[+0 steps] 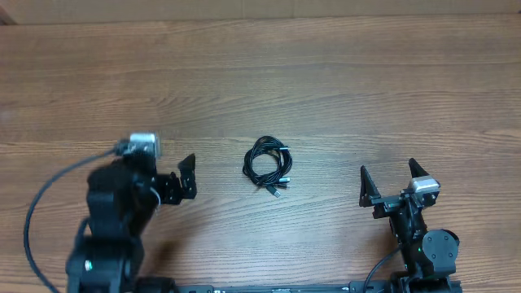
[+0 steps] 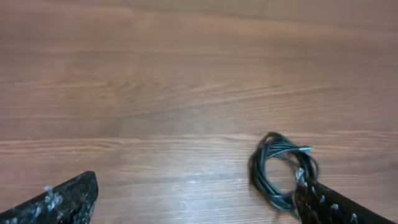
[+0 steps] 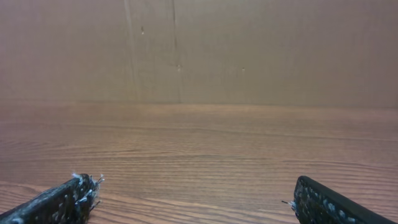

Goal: Untangle cables
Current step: 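Reach the left gripper forward and grasp the black cable coil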

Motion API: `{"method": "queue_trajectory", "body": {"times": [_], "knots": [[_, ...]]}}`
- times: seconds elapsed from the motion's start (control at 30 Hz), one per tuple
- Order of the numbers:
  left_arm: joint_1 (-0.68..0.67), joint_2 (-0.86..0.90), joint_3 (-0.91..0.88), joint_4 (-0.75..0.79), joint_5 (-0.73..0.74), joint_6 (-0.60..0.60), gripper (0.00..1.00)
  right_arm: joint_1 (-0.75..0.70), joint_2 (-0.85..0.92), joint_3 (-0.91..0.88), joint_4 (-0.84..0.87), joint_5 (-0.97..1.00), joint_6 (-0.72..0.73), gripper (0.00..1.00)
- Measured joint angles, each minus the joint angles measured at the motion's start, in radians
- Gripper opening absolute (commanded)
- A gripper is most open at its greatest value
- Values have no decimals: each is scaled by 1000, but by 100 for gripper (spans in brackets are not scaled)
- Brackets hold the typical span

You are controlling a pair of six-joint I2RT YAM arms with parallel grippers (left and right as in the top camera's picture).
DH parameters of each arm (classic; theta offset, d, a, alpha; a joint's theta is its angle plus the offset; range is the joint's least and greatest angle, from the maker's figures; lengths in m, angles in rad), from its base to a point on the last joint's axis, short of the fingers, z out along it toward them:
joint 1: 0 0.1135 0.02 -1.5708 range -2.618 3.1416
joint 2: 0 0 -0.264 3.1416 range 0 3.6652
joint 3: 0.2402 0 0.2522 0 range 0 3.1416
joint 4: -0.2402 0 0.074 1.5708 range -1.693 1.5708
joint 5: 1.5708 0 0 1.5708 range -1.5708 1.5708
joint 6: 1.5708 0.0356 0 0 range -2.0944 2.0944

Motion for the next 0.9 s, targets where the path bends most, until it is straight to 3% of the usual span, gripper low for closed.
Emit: {"method": "queue_trajectory", "body": {"times": [0.2, 0.4, 0.7, 0.9], "knots": [[-20, 230, 208, -172, 32, 45, 100, 0, 0, 0, 0, 0, 0, 100], [-132, 450, 368, -257, 40, 71, 100, 0, 0, 0, 0, 0, 0, 100], [-325, 714, 439, -277, -16, 54, 100, 0, 0, 0, 0, 0, 0, 100], [-367, 872, 440, -201, -33, 13, 100, 0, 0, 0, 0, 0, 0, 100]]}}
